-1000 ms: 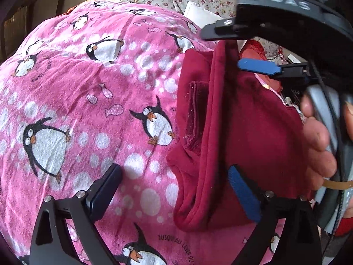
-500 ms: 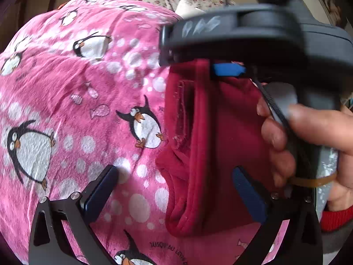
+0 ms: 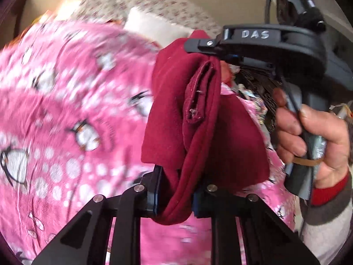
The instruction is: Fold small clothes
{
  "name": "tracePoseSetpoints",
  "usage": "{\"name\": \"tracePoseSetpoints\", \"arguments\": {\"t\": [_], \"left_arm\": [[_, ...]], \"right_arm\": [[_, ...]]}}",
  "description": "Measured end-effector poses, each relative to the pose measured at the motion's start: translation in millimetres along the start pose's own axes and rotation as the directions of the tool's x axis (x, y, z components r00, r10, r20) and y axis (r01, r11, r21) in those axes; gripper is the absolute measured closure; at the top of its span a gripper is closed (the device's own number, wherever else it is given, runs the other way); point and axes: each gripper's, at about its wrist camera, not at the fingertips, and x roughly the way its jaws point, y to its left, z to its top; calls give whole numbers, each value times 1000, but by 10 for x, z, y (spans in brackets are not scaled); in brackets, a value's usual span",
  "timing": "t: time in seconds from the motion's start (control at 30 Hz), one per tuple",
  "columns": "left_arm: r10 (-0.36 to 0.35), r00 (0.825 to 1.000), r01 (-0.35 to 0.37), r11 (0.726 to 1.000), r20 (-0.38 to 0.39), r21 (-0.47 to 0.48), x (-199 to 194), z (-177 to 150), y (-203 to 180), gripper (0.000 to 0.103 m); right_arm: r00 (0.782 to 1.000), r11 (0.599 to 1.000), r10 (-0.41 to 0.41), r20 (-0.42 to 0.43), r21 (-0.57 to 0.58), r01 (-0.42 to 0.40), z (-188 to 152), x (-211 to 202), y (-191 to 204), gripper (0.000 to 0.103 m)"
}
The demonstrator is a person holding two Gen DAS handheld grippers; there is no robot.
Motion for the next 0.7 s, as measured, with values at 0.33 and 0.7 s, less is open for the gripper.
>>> {"name": "tracePoseSetpoints", "arguments": {"t": [0.33, 0.7], "left_arm": [[-79, 995, 92, 964, -60, 251, 306, 52, -1439, 83], [-58, 979, 119, 942, -197, 314, 1017, -213, -1821, 56]], "right_arm": [[989, 986, -114, 94, 130, 101, -232, -989, -1165, 91], [991, 906, -131, -29, 402, 132, -1080, -503, -2461, 89]]}}
